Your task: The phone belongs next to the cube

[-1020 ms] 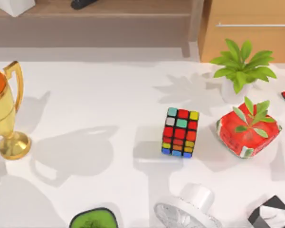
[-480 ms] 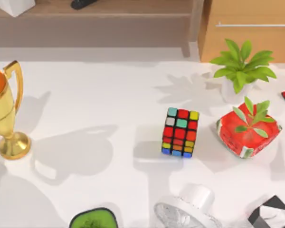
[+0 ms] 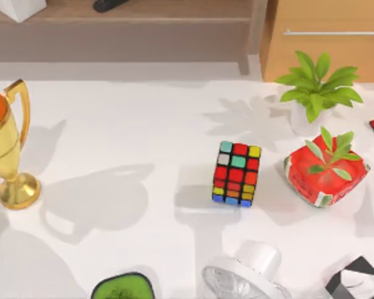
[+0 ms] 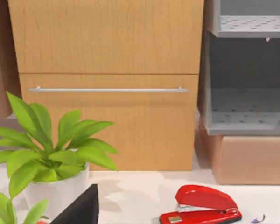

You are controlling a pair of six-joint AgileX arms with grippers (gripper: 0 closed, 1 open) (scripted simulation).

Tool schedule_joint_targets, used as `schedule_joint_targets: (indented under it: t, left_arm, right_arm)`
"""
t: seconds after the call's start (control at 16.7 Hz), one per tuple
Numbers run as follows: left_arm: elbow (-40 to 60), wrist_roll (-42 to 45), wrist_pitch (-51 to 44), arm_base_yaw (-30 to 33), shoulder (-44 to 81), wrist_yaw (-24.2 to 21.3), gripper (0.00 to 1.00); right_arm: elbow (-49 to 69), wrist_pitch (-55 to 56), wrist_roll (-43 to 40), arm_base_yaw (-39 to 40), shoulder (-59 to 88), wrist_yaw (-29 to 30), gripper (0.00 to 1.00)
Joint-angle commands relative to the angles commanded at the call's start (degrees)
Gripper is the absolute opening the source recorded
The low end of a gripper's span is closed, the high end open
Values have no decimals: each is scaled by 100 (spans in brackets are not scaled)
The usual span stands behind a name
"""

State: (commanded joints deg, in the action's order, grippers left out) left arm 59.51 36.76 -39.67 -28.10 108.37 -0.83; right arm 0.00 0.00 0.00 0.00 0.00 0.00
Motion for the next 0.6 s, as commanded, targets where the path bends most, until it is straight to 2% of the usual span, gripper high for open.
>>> schedule_joint_targets:
  t: [0.6]
  left_arm:
    - [232,-26,-545,10,-337,-61,0]
  right_arm:
    - [0,0,0,0,0,0,100]
